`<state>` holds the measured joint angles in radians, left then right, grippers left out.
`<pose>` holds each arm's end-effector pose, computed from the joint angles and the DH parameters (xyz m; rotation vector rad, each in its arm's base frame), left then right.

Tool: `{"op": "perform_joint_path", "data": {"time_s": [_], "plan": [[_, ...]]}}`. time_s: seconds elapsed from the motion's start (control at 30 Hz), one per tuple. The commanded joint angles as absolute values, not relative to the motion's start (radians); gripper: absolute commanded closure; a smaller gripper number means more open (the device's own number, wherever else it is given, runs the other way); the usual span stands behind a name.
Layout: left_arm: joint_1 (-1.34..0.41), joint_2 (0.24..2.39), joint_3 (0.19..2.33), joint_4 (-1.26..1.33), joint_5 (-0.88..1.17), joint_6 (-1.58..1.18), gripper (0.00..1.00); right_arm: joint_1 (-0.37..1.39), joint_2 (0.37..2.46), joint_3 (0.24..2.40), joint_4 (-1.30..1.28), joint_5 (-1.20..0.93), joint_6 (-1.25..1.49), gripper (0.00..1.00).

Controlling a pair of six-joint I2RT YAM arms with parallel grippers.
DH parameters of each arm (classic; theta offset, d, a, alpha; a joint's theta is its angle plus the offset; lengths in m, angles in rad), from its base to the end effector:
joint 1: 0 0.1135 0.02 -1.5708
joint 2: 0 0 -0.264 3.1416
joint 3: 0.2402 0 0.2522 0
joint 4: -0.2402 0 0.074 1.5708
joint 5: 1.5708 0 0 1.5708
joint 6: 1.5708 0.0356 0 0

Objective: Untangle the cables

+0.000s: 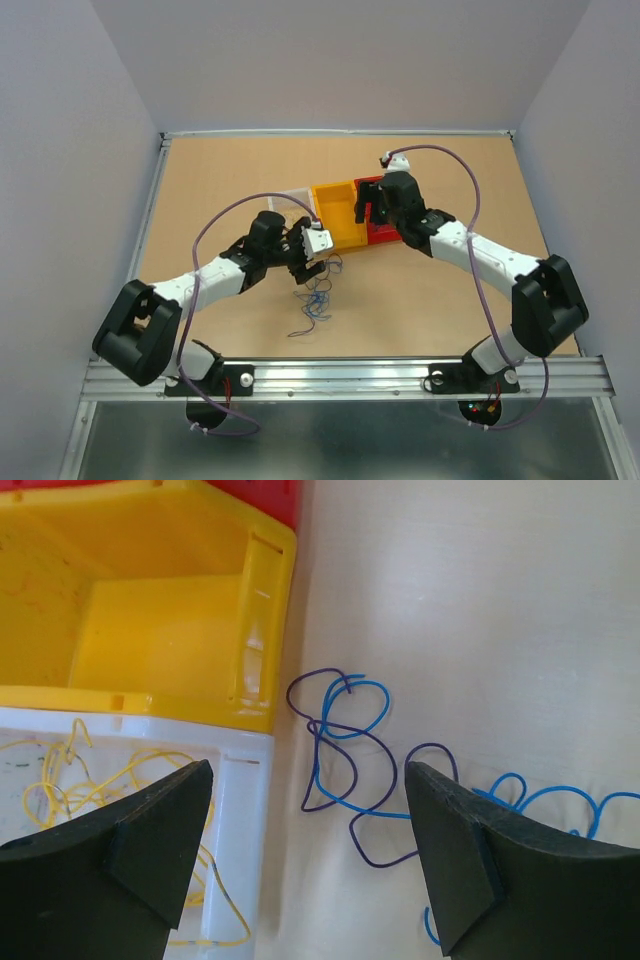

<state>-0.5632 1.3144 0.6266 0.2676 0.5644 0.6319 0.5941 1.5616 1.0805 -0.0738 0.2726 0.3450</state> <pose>0.2227 -0.1632 0.2173 1.3812 1.3867 -0.5145 0.2991 0.1905 0.2603 -0.1022 2.1124 0.2732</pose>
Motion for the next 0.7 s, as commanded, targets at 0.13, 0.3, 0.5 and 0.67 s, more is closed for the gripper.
{"op": "perform_joint_path", "data": {"time_s": [0.13, 0.3, 0.5, 0.67], "plan": [[-0.591, 1.465, 0.753, 0.184, 0.416, 0.581, 0.16, 0.592, 1.359, 0.997, -0.032, 0.281, 0.345, 0.17], [-0.601, 1.531, 0.795, 0.12, 0.42, 0.586, 0.18, 0.592, 1.33, 0.986, -0.032, 0.278, 0.344, 0.17], [-0.655, 1.646, 0.859, 0.002, 0.437, 0.647, 0.39, 0.591, 1.325, 0.982, -0.032, 0.273, 0.344, 0.17], [-0.675, 1.69, 0.891, -0.083, 0.468, 0.678, 0.82, 0.592, 1.315, 0.976, -0.032, 0.264, 0.347, 0.17]]}}
